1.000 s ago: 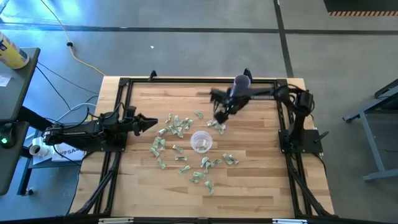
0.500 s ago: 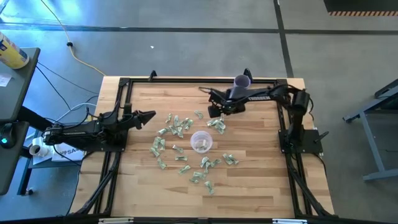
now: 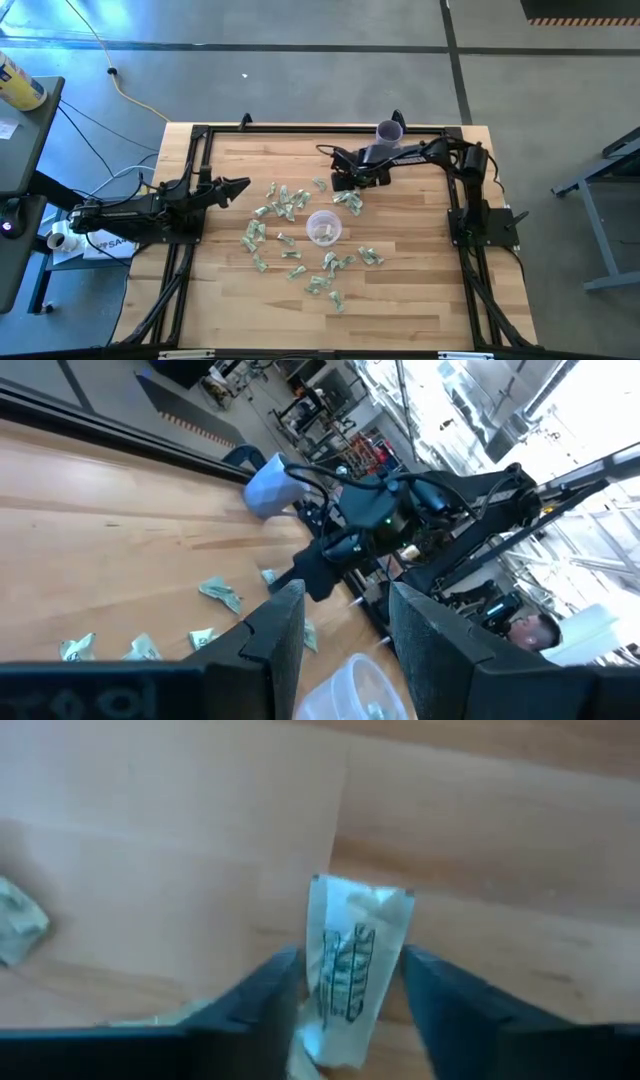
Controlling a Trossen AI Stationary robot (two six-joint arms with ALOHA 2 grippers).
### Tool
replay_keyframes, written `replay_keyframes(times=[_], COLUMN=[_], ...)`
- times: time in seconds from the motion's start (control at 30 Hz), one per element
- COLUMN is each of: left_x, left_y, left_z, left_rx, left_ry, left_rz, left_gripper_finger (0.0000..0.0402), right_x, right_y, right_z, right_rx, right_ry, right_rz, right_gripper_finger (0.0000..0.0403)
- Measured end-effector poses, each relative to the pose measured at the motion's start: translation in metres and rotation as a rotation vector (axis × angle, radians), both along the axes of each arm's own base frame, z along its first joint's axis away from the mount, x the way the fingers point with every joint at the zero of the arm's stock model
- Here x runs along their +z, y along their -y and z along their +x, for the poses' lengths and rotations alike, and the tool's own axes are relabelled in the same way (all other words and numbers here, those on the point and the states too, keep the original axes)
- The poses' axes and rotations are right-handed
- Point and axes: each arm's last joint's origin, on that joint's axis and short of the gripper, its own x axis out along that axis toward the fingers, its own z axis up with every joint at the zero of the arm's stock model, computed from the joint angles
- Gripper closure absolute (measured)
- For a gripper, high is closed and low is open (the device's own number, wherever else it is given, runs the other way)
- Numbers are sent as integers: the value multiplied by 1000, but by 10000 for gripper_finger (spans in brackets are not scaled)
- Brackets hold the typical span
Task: Pick and place Stevia / Truvia into bins
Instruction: Put the green stevia packet into the transparent container
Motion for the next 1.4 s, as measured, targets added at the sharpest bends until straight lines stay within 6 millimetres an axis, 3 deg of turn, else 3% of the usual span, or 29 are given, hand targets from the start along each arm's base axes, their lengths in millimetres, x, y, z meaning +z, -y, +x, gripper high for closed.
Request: replay_keyframes(times=[0.17,0.33,0.47,0.53,0.7,0.77,0.93,1.13,1.23,1.4], left_x=[0,0,0,0,0,-1,0,-1,-3,8], left_y=[1,1,2,2,2,2,3,4,4,3], left_z=[0,1,1,1,1,1,1,1,3,0], left_rx=[-22,-51,-58,-58,-72,-87,-125,-135,-151,-117], left_ry=[-1,-4,-9,-16,-20,-20,-18,5,-14,-218], left_rz=[0,0,10,25,34,32,30,-44,-47,-19], left_gripper_finger=[220,220,220,220,220,220,220,220,220,254], right_x=[1,31,102,123,137,130,107,113,132,144], right_y=[6,0,-22,-41,-92,-106,-130,-146,-146,-146], right_z=[-2,4,23,32,52,55,61,57,51,36], right_rx=[20,118,396,611,1031,1108,1151,1091,1008,962], right_ry=[16,77,270,337,368,321,211,114,53,-89], right_rz=[14,6,-137,-142,-150,-143,-160,-256,-373,-313], right_gripper_finger=[387,381,398,392,387,384,334,215,160,116])
